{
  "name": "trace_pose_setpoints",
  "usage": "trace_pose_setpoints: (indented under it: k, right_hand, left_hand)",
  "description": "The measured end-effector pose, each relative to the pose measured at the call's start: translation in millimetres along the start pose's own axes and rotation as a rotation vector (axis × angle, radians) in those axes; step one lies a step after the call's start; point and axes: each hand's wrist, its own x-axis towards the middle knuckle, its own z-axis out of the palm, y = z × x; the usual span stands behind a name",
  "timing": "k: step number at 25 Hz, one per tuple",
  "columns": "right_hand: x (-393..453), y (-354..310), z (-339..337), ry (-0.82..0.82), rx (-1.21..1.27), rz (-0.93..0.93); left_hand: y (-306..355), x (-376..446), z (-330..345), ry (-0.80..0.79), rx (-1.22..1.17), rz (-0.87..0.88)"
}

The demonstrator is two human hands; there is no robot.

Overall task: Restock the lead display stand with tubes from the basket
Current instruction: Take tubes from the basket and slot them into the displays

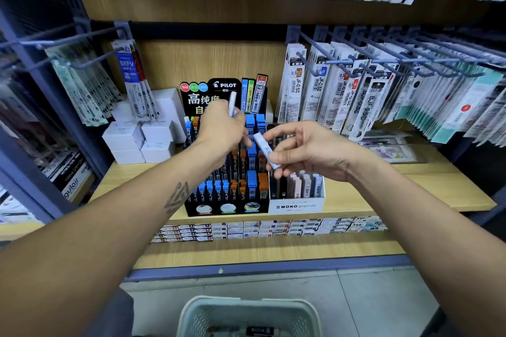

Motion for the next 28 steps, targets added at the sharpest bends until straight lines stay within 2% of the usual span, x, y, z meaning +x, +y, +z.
trace_pose_setpoints:
  k: [3, 6, 10, 14, 16, 21, 25, 28]
  right_hand:
    - [-2.1, 4.2, -2.4, 0.020, 0.024, -0.041]
    - [1.0, 5.8, 0.0, 0.073, -0.028, -0.113]
    - [3.1, 3.9, -2.0, 0.259, -0.164, -0.242]
    - [1.1, -0.8, -17.8, 0.468, -0.026, -0.336]
    - [-2.1, -4.6, -30.6, 0.513, 0.031, -0.334]
    - [-11.2, -13.7, -56.4, 0.620, -0.161, -0.345]
    - [-3.4, -7.0, -76.3, 0.821, -0.583, -0.283]
    - [8.3, 0.1, -78.2, 0.829, -0.823, -0.277]
  left_hand:
    - [2.4, -1.6, -15.2, -0.052, -0.103, -0.033]
    - [2.0, -8.7, -14.9, -0.188, -0.120, -0.067]
    - [2.9, -17.5, -7.4, -0.368, -0.159, -0.108]
    - [5.7, -26.2, 6.0, -0.489, -0.128, -0.125]
    - [8.3, -28.1, 14.0, -0.469, -0.128, -0.096]
    - [20.0, -21.9, 30.6, -0.372, -0.216, -0.077]
    - [19.8, -15.1, 36.5, -0.334, -0.292, -0.125]
    - [17.4, -12.4, 36.2, -0.311, -0.305, -0.136]
